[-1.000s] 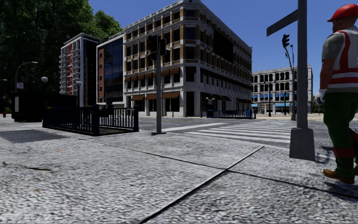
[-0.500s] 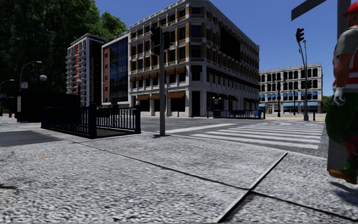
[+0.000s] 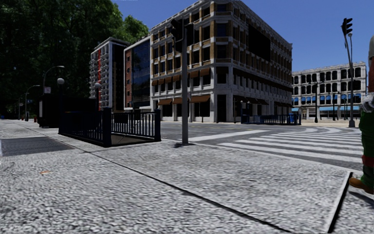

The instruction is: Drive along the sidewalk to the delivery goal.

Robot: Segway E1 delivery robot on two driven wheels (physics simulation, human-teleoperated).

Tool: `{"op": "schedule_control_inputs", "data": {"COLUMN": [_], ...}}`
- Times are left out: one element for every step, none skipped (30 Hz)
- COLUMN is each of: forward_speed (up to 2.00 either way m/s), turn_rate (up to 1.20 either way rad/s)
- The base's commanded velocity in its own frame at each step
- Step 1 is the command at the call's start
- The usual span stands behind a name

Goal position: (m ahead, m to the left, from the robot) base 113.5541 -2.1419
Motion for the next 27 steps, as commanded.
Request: {"op": "schedule_control_inputs", "data": {"forward_speed": [1.15, 1.15, 1.15, 1.15, 1.15, 1.15, 1.15, 1.15, 1.15, 1.15, 1.15, 1.15, 1.15, 1.15, 1.15, 1.15, 1.15, 1.15, 1.15, 1.15, 1.15, 1.15, 1.15, 1.16, 1.18, 1.25, 1.25], "turn_rate": [0.39, 0.4, 0.42, 0.42, 0.44, 0.49, 0.52, 0.52, 0.53, 0.54, 0.54, 0.54, 0.54, 0.54, 0.54, 0.54, 0.54, 0.54, 0.54, 0.54, 0.54, 0.54, 0.54, 0.54, 0.54, 0.54, 0.54]}}
